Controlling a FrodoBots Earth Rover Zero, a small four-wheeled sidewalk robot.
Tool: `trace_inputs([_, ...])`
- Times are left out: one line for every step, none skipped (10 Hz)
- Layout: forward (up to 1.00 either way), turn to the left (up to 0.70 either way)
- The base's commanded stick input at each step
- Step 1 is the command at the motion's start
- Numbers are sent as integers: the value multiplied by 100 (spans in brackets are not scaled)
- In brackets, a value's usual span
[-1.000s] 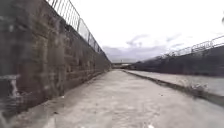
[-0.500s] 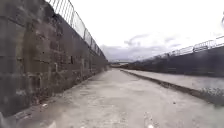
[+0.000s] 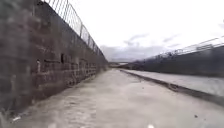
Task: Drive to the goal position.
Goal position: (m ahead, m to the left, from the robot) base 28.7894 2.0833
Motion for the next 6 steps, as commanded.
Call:
trace_inputs([100,0])
trace_inputs([100,0])
trace_inputs([100,0])
trace_inputs([100,0])
trace_inputs([100,0])
trace_inputs([100,0])
